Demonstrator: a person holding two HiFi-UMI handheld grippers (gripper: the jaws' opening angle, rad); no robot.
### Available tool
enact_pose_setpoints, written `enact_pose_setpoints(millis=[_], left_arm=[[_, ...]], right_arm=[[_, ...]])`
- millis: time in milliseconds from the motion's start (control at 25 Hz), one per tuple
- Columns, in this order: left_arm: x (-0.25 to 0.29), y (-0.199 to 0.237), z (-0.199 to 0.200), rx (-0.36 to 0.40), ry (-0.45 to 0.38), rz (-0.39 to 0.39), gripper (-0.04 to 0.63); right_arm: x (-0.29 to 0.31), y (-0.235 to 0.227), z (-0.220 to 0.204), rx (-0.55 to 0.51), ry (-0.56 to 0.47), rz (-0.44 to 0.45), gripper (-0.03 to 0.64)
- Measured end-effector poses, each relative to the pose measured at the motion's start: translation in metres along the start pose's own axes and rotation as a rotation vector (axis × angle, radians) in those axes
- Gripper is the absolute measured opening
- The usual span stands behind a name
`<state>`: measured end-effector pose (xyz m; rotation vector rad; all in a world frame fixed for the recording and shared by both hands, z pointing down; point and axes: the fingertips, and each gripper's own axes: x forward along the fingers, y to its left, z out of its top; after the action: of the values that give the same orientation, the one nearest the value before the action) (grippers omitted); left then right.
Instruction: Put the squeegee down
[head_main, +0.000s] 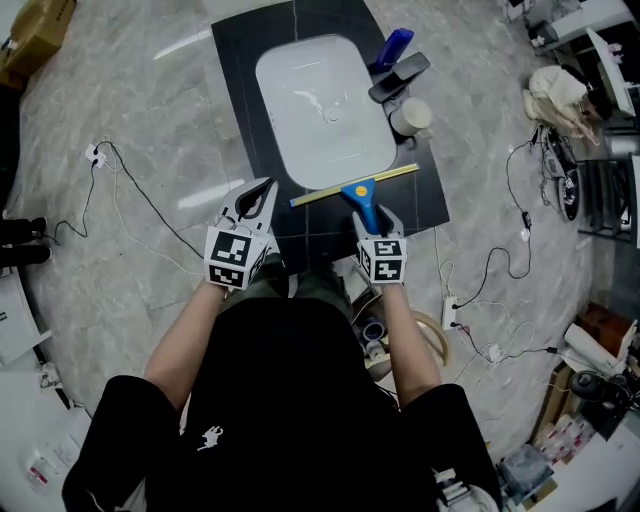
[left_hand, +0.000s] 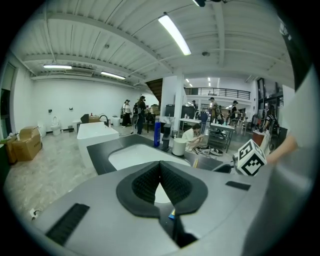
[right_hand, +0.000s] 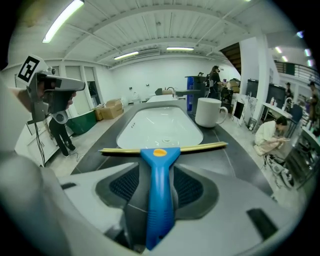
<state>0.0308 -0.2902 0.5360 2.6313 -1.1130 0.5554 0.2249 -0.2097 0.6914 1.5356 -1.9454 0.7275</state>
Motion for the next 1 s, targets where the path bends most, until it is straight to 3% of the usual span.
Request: enact_pose_setpoints(millis=[240,640,1000], left_arm=[[-0.004,-0.002,0.021,0.014,-0.050,-0.094,0.003],[-0.014,-0.025,0.042,0.072,-0.111,-0.257,0.003],[-0.043,-0.069,0.057,0.108,-0.179,-0.315,0.003]], right_arm=[[-0.040,-0.003,0.023,0.079,-0.087,-0.102,0.196],[-0.128,0.005,0.067,0.226,-0.309,-0.238,0.007],[-0.212,0.023,0.080,0.267,-0.457,-0.271,0.002]])
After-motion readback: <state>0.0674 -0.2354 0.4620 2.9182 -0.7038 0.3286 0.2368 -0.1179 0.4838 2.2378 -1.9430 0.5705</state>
